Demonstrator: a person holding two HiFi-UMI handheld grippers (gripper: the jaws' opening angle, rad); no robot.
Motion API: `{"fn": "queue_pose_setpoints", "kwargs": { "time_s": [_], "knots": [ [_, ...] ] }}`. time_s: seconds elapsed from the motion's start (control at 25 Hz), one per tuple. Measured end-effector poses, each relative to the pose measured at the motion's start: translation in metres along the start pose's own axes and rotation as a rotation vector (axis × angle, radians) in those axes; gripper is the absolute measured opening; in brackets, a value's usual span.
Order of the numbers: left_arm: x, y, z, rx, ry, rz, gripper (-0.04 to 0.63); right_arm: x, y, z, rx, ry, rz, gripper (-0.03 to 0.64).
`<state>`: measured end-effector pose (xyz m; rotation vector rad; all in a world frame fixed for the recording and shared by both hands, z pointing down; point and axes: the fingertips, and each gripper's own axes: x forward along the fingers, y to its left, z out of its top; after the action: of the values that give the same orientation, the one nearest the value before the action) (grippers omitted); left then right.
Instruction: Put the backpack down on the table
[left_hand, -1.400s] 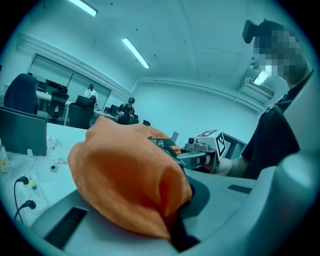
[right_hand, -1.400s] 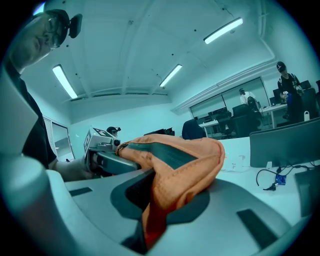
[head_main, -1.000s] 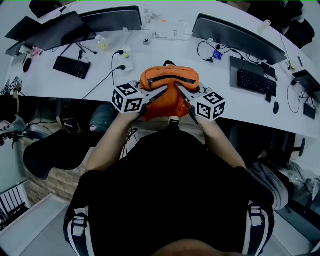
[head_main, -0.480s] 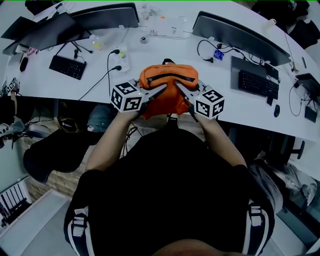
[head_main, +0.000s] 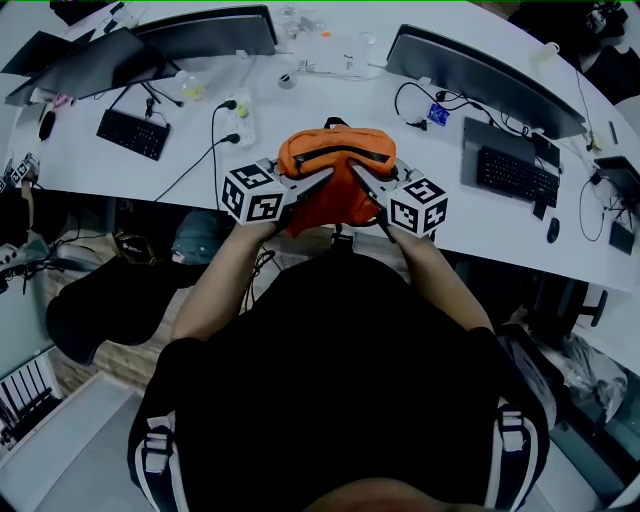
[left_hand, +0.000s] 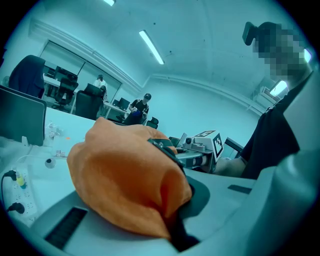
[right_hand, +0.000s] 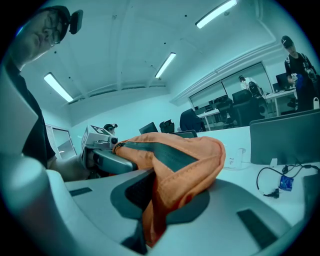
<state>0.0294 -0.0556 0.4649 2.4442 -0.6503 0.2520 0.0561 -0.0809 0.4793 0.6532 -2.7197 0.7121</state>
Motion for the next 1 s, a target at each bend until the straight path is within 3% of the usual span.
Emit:
{"fn": "queue_pose_setpoints", "kwargs": {
  "time_s": [1.0],
  "knots": [
    [0.040,0.015,0.036,-0.009,-0.031,0.078,0.040,-0.004,-0.049,0.028,-0.047,0.009,0.096,0.061]
  ]
}}
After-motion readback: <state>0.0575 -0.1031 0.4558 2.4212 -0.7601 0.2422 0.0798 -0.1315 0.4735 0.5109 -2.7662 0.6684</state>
